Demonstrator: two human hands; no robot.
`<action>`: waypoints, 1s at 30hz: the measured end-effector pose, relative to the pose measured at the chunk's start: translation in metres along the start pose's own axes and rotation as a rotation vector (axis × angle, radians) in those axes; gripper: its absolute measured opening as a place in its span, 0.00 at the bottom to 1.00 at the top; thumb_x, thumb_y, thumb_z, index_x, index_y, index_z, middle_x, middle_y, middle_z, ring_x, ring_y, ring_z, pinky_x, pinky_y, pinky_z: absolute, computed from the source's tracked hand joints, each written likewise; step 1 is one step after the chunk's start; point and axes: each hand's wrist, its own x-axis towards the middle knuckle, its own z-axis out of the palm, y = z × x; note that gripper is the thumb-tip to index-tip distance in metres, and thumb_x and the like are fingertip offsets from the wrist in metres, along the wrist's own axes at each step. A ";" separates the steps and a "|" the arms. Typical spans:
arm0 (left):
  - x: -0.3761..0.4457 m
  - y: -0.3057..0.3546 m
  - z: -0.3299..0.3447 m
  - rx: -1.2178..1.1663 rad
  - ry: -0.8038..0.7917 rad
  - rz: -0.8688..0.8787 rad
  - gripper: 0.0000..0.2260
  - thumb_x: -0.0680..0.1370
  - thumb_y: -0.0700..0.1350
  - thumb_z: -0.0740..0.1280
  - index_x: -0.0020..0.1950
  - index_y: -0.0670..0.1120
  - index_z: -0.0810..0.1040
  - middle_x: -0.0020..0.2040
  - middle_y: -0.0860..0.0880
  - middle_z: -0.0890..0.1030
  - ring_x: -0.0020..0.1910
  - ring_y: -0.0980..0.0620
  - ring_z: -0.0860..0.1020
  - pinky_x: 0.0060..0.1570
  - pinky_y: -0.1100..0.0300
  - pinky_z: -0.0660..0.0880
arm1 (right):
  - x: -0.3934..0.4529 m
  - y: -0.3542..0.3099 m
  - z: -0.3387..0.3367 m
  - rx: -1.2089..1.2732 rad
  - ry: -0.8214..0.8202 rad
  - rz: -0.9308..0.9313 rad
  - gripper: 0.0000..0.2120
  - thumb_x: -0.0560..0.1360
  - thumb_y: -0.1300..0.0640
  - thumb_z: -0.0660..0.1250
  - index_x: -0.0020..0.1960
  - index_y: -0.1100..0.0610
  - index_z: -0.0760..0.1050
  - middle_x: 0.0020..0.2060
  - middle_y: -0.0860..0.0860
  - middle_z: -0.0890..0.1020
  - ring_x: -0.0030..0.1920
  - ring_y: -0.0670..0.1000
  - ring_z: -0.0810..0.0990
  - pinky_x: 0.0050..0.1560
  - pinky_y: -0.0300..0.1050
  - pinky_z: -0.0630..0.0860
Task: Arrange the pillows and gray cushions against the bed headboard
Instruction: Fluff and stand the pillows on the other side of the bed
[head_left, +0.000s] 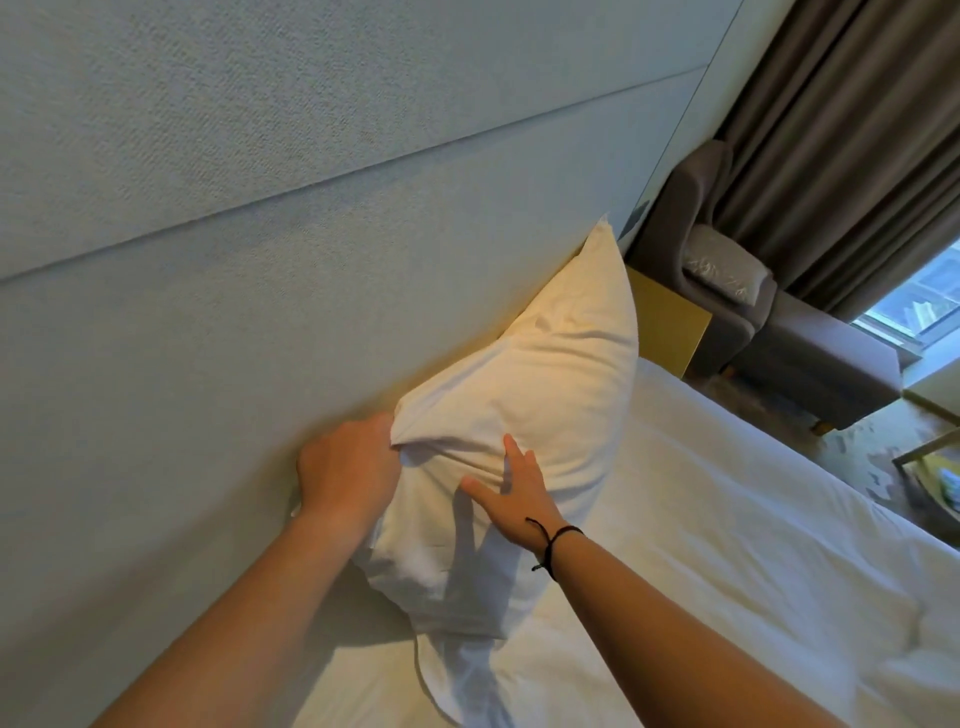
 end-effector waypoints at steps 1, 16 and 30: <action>-0.002 -0.001 -0.001 0.021 -0.025 -0.013 0.09 0.79 0.53 0.61 0.47 0.50 0.77 0.42 0.47 0.82 0.38 0.43 0.79 0.31 0.58 0.65 | -0.002 0.002 0.000 -0.034 -0.023 0.004 0.49 0.69 0.31 0.67 0.79 0.41 0.42 0.80 0.50 0.43 0.79 0.52 0.42 0.75 0.54 0.53; -0.102 0.084 0.034 0.025 -0.035 0.407 0.25 0.77 0.58 0.64 0.72 0.51 0.70 0.70 0.45 0.73 0.70 0.43 0.69 0.72 0.47 0.60 | -0.118 0.102 -0.022 0.135 -0.161 0.203 0.39 0.75 0.42 0.69 0.79 0.47 0.54 0.74 0.54 0.68 0.68 0.54 0.73 0.62 0.47 0.74; -0.239 0.267 0.133 -0.296 -0.618 0.455 0.10 0.77 0.59 0.60 0.50 0.59 0.78 0.40 0.62 0.80 0.46 0.57 0.78 0.41 0.57 0.71 | -0.326 0.303 -0.120 0.705 0.457 0.599 0.16 0.79 0.54 0.66 0.66 0.56 0.74 0.46 0.54 0.85 0.43 0.55 0.86 0.47 0.52 0.82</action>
